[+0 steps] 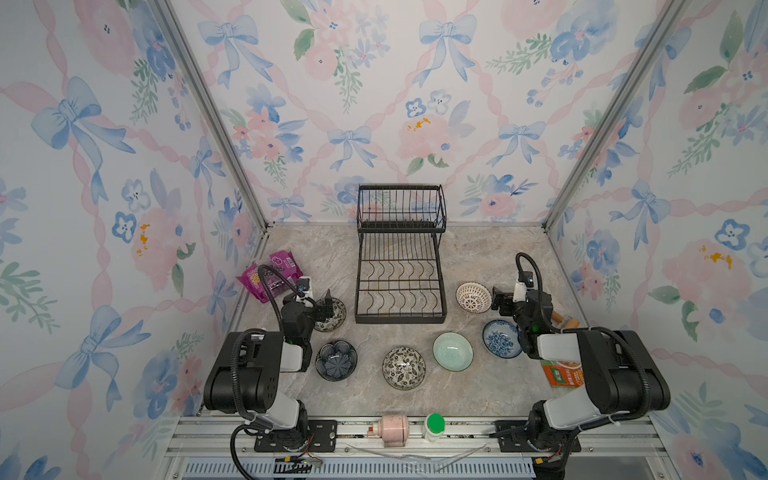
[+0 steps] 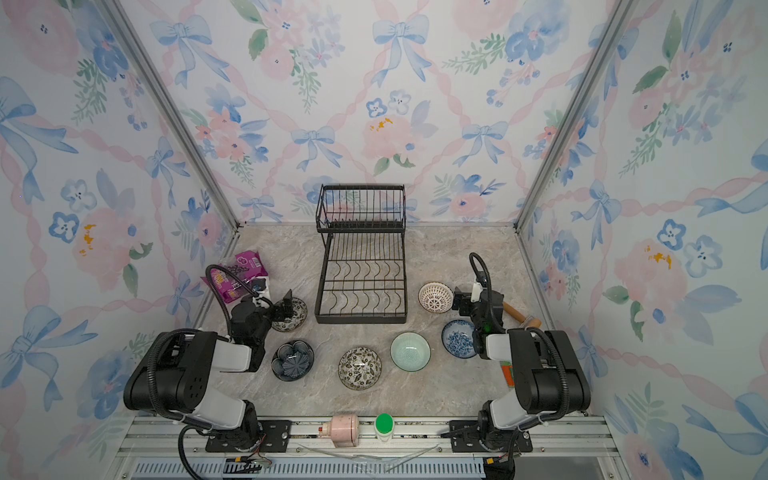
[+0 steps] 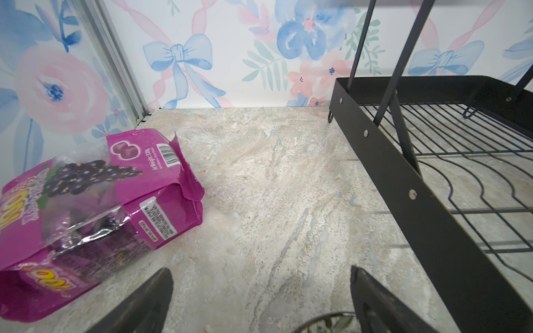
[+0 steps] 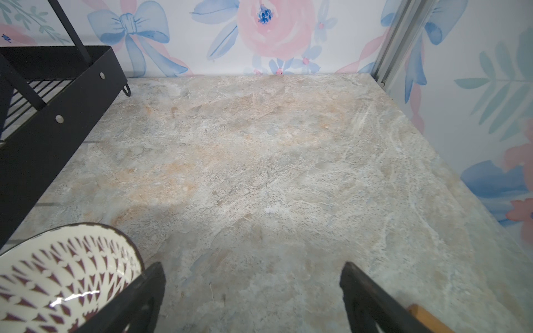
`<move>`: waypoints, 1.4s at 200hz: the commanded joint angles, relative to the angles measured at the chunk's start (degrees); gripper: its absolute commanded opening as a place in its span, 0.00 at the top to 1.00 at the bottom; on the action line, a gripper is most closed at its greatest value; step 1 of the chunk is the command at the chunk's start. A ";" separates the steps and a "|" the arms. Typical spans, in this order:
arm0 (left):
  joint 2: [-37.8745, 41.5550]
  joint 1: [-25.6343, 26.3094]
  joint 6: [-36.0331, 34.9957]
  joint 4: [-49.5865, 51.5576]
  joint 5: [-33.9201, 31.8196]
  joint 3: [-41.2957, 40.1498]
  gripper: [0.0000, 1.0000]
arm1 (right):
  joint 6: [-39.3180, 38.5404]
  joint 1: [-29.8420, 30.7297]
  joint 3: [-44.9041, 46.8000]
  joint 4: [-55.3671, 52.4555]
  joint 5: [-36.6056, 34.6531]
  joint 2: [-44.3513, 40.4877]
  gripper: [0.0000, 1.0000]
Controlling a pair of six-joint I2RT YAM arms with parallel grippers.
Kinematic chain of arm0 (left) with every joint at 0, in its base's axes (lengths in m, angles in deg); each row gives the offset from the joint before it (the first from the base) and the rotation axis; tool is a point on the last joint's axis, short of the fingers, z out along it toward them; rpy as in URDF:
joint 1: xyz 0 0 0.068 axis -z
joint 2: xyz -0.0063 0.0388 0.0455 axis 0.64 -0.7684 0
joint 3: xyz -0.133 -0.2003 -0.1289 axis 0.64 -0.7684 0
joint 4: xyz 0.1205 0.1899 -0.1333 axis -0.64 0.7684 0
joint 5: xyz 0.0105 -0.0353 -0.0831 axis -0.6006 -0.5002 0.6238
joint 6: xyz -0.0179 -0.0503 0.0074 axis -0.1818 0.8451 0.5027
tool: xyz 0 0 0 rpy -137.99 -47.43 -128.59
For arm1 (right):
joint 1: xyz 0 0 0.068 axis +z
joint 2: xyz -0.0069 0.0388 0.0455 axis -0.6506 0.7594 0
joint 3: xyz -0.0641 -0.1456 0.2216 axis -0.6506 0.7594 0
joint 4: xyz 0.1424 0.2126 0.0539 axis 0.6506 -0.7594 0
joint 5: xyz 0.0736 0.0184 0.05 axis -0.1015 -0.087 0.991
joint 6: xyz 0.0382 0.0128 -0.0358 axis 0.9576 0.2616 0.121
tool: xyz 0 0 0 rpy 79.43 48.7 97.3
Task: Load bowls into a dish rack
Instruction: Pick up the bowl from the middle-left of the table.
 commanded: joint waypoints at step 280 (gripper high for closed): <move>25.20 8.23 21.57 65.05 -11.50 27.06 0.07 | -2.49 14.45 -14.68 -40.68 -12.52 -30.97 0.04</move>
